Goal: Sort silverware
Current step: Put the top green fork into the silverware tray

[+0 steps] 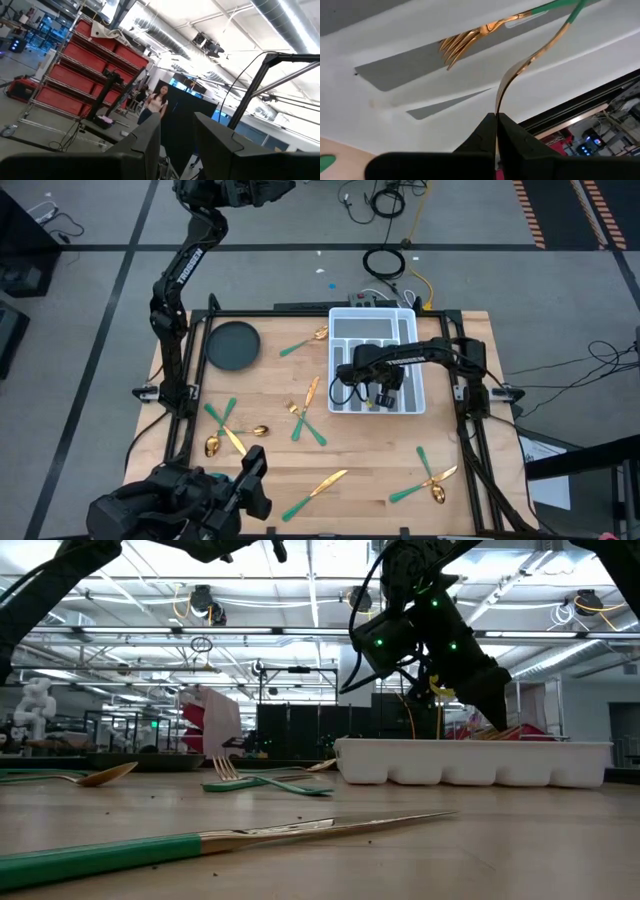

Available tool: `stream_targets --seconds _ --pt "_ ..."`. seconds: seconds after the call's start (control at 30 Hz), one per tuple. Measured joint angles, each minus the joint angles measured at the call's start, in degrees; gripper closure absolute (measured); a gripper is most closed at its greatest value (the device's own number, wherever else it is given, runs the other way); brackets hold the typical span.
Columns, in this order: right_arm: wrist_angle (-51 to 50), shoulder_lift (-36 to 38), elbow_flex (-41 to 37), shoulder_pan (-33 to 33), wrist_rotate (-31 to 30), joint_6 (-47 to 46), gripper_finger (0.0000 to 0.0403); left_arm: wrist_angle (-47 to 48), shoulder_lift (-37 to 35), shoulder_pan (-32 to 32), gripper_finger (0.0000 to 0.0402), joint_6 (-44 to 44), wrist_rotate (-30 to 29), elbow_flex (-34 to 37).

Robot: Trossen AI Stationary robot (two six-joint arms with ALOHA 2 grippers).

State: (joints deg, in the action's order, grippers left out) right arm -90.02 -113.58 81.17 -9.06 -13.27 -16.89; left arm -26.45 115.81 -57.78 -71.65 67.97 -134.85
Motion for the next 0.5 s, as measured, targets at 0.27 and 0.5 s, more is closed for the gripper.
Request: stream_targets --seconds 0.27,0.5 --pt "-0.07 0.00 0.00 -0.09 -2.62 4.35 0.0403 0.01 0.00 0.00 0.0279 -1.43 -1.39 0.00" --pt "-0.55 4.57 -0.09 -2.28 -7.17 4.49 0.0403 0.09 0.00 0.00 0.0279 -1.54 -4.03 0.00"
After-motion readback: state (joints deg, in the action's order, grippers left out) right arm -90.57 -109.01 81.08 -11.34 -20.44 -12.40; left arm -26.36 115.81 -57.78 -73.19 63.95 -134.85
